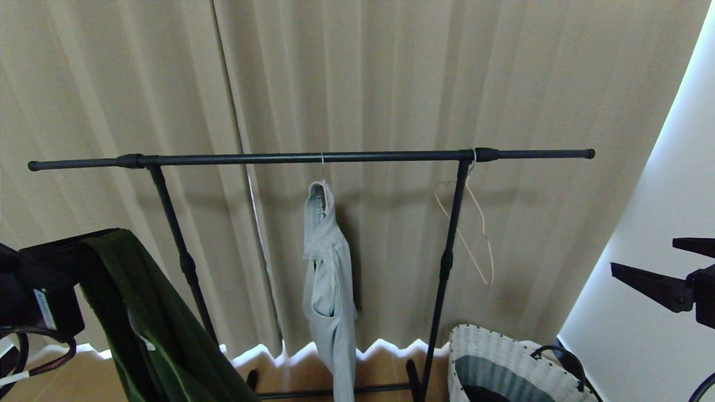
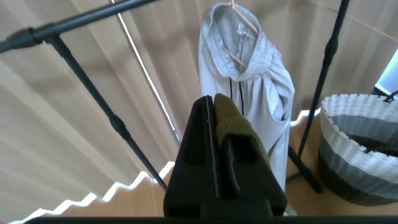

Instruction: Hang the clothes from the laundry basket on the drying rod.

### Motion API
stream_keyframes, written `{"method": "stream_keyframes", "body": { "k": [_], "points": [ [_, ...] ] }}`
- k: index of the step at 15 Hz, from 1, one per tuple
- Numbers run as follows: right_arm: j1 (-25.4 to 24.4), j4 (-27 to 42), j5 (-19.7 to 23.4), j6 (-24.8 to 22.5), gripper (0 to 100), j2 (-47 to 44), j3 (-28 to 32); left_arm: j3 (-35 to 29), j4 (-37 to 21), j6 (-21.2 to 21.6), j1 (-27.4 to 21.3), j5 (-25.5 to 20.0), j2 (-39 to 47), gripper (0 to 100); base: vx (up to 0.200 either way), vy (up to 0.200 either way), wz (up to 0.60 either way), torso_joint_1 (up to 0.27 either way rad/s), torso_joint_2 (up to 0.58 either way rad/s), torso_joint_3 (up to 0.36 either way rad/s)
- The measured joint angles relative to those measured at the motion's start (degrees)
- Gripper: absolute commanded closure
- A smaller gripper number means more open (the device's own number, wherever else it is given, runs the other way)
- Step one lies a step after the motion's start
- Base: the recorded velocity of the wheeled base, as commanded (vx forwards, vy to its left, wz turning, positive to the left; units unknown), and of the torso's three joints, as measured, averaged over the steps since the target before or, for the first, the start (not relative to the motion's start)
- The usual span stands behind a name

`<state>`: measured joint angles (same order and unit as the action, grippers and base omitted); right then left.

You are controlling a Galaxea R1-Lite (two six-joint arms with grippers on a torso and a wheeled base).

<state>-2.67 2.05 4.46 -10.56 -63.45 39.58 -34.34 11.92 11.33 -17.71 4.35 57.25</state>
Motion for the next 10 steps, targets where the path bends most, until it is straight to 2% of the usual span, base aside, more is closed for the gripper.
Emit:
{"method": "stream_keyframes", "body": {
  "k": [6,8,10],
  "points": [
    [-0.05,-0.22,0.05,0.07,0,-1.05,-0.28,0.88,-0.05,0.06,0.09,0.02,0.46,100,0.2,0.0,0.0,0.006,0.0,-0.002],
    [-0.39,-0.41,0.05,0.2,0,-1.9,-0.28,1.9,0.06,0.49,0.09,0.05,0.39,100,0.0,0.0,0.0,0.0,0.0,0.0],
    [-2.58,-1.15,0.05,1.04,0,-3.28,-0.23,4.83,2.69,0.61,0.05,0.02,0.33,100,0.0,0.0,0.0,0.0,0.0,0.0]
  ]
}}
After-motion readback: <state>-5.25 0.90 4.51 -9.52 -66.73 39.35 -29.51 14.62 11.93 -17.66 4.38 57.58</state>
